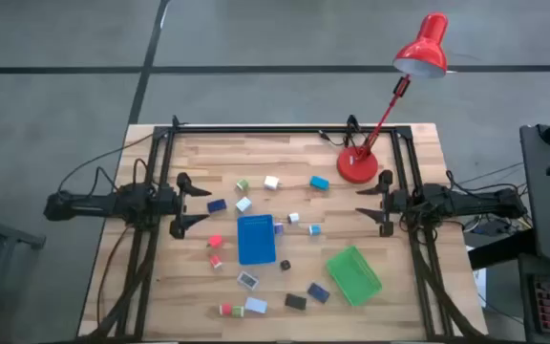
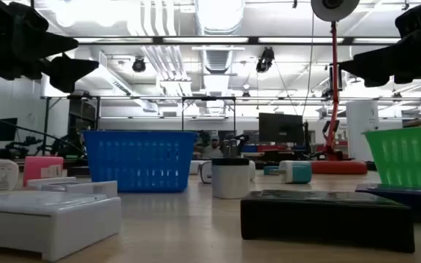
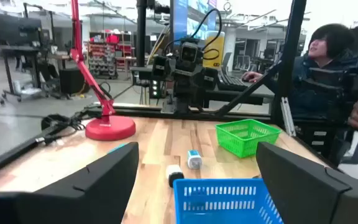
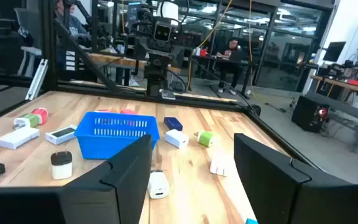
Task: Pick & Place Office items
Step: Put the blue digital clock into the blue bin
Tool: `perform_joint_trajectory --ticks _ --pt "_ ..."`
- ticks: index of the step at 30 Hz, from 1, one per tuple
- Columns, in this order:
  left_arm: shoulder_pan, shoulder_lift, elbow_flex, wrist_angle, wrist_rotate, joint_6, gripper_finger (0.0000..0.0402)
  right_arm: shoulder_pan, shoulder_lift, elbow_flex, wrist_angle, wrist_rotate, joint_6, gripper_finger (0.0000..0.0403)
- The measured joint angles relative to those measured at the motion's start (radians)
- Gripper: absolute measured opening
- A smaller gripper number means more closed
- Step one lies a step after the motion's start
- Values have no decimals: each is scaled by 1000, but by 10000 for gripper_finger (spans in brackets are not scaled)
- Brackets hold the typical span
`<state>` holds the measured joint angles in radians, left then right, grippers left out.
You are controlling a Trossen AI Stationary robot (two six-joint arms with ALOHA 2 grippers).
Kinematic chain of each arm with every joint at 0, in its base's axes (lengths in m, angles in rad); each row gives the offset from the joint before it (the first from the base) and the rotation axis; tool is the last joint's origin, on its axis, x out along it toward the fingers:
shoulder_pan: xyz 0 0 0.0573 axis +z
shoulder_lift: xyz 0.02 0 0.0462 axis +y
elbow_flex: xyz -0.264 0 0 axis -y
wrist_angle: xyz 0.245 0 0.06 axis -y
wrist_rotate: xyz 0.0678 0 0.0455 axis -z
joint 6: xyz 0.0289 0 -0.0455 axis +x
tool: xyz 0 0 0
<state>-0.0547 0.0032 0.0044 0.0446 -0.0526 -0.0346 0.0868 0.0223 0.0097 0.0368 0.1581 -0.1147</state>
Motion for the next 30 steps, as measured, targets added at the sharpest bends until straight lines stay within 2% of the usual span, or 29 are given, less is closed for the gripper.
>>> perform_joint_trajectory --ticks 8,16,30 --pt "0 0 0 35 0 21 333 0 0 0 0 9 -1 219" --pt "0 1 0 22 -1 -22 333 0 0 0 31 28 -17 219" --pt "0 1 0 22 -48 -26 333 0 1 0 2 28 163 220"
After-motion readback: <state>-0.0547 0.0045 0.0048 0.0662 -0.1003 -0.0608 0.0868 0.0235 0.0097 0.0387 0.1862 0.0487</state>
